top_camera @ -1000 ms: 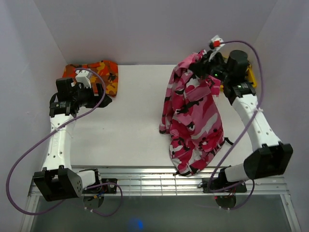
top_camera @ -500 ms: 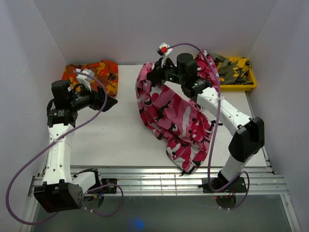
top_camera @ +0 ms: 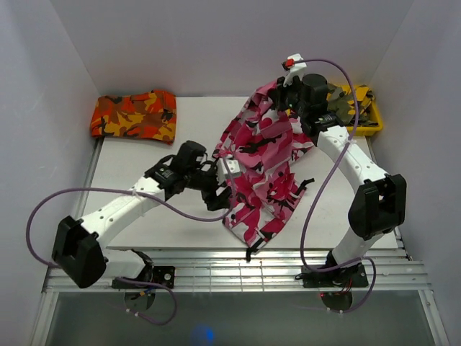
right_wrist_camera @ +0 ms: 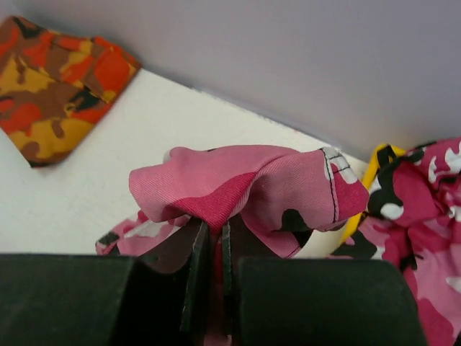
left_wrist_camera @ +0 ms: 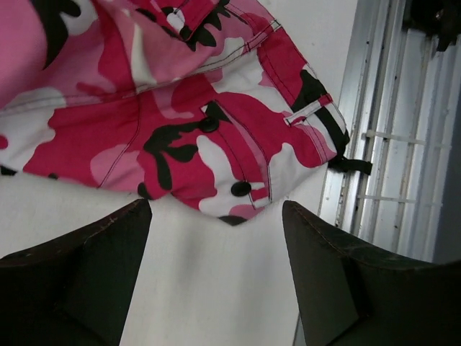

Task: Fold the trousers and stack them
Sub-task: Move the trousers to the center of the board

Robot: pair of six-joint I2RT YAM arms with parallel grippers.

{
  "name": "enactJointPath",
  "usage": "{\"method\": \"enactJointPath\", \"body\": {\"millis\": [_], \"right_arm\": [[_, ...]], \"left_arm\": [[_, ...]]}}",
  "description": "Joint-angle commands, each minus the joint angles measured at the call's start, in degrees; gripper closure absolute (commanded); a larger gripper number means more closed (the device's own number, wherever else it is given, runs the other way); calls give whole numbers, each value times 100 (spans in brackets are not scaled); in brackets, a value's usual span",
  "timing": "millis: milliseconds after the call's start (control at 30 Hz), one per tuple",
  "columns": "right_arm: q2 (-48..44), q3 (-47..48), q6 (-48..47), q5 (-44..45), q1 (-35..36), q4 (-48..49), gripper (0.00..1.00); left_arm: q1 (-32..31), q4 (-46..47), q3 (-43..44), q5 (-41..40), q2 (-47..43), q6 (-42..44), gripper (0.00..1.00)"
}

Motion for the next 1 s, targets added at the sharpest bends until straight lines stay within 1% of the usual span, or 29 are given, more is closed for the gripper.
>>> {"method": "enactJointPath", "body": {"millis": [0, 67, 100, 133, 167, 200, 233, 267, 333, 367, 400, 433, 467, 500, 533, 567, 600, 667, 700, 733, 800, 867, 967], "right_arm": [[-153, -326, -357, 228, -224, 189, 91], [-13, -318, -208, 114, -461, -74, 86], [32, -282, -129, -52, -550, -136, 73], [58, -247, -76, -97, -620, -189, 66], [-2, -247, -67, -106, -751, -190, 56], [-46, -230, -84, -72, -822, -190, 45], [-90, -203, -119, -28, -901, -207, 40], [-117, -73, -216, 42, -1093, -242, 37], [-82, 86, -339, 481, -1340, -330, 32], [-4, 139, -400, 639, -1629, -296, 30], [67, 209, -436, 893, -1771, -121, 29], [146, 254, -462, 974, -1911, -32, 30], [390, 306, -506, 957, -2191, 29, 33], [549, 472, -515, 940, -2272, 91, 39], [707, 578, -507, 905, -2343, 109, 42], [1074, 718, -454, 852, -2483, 66, 46], [1252, 990, -288, 617, -2554, 4, 48], [1778, 1307, -94, 326, -2738, -268, 48], [1955, 1474, -33, -41, -2791, -373, 47], [2227, 1728, 133, -175, -2861, -461, 46], [2370, 1766, 153, -386, -2888, -462, 42], [2554, 1792, 170, -737, -2915, -462, 42], [2756, 1775, 346, -1028, -2915, -393, 43]], "left_arm": [[-739, 594, 346, -830, 501, 579, 15], [-1031, 877, 460, -1034, 818, 561, 15], [-1285, 1122, 573, -1261, 1246, 483, 15], [-1357, 1212, 931, -1307, 1494, 360, 15], [-1419, 1247, 1170, -1334, 1766, 124, 15], [-1567, 1274, 1442, -1377, 2334, -9, 16], [-1647, 1291, 1958, -1560, 2618, -132, 15], [-1709, 1283, 2198, -1641, 2882, -246, 16], [-1841, 1318, 2568, -1746, 3496, -458, 15], [-1841, 1362, 2770, -1729, 3630, -545, 15], [-1841, 1432, 2824, -1747, 3727, -703, 15], [-1824, 1485, 2842, -1782, 3824, -765, 15], [-1824, 1537, 2799, -1834, 3843, -801, 14], [-1789, 1616, 2755, -1835, 3834, -819, 14], [-1771, 1643, 2702, -1843, 3808, -845, 14], [-1754, 1652, 2649, -1844, 3721, -880, 14], [-1675, 1635, 2571, -1826, 3667, -924, 13], [-1578, 1582, 2500, -1756, 3510, -1108, 13], [-1456, 1530, 2430, -1669, 3465, -1178, 12], [-1394, 1520, 2394, -1624, 3430, -1318, 12], [-1271, 1520, 2254, -1545, 3325, -1399, 12], [-1244, 1555, 2148, -1536, 3263, -1434, 12], [-1235, 1599, 2007, -1518, 3201, -1434, 12]]}}
